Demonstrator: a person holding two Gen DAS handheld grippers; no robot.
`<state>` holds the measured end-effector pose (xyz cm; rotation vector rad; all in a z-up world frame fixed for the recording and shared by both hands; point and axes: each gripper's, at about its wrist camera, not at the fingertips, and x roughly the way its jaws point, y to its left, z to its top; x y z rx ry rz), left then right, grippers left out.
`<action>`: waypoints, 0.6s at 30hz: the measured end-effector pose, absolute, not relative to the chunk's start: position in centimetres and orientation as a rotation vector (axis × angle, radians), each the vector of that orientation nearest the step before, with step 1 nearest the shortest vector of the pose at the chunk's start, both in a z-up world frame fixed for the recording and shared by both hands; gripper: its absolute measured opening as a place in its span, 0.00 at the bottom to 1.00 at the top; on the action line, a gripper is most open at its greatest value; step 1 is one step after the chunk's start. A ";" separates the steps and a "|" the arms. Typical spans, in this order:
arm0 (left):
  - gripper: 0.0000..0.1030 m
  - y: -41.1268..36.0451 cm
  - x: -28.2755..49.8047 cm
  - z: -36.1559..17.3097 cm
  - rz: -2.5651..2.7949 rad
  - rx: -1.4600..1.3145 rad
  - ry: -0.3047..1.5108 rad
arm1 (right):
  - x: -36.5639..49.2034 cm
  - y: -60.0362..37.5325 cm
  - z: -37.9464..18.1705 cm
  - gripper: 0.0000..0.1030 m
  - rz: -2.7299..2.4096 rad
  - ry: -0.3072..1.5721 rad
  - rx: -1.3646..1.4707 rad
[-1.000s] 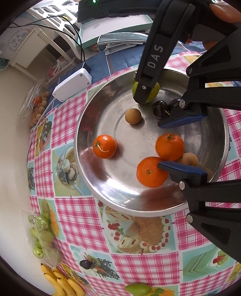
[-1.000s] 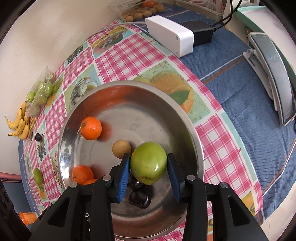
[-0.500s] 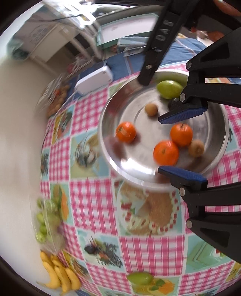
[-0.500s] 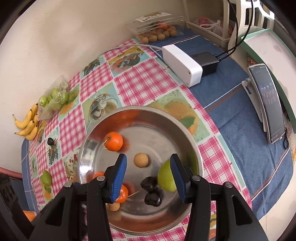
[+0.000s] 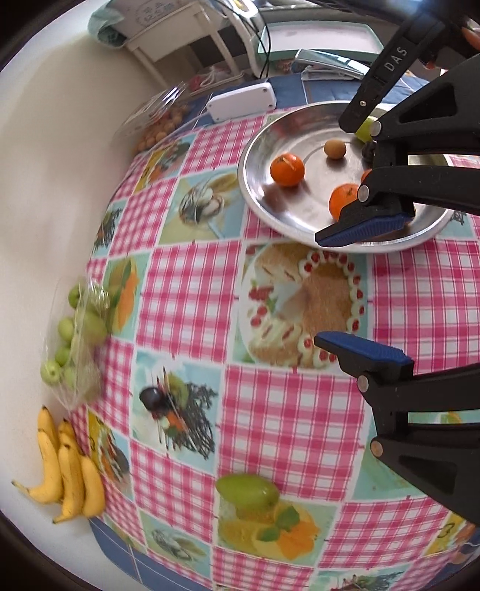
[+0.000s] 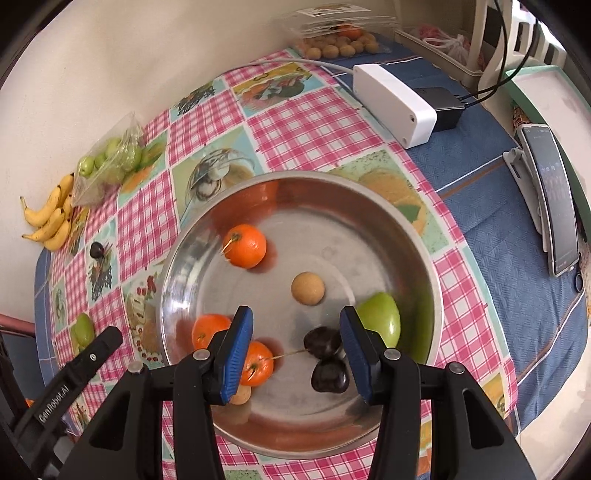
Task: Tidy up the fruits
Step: 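Withdraw both open tools from the plate toward the loose green pear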
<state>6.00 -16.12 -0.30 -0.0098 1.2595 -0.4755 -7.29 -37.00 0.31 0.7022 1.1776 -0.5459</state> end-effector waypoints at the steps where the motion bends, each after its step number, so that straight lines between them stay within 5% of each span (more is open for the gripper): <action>1: 0.55 -15.9 6.0 -0.3 -0.469 -0.006 1.260 | -7.3 -36.8 0.3 0.49 -0.546 1.181 0.698; 5: 0.67 -15.2 6.3 -0.1 -0.432 0.027 1.248 | -7.0 -36.3 -0.1 0.73 -0.554 1.202 0.673; 7: 0.78 -14.8 6.4 -0.3 -0.415 0.029 1.246 | -7.0 -36.2 -0.2 0.76 -0.557 1.209 0.665; 18: 1.00 -13.9 7.3 -1.6 -0.366 0.016 1.267 | -6.4 -35.9 -1.0 0.89 -0.551 1.222 0.659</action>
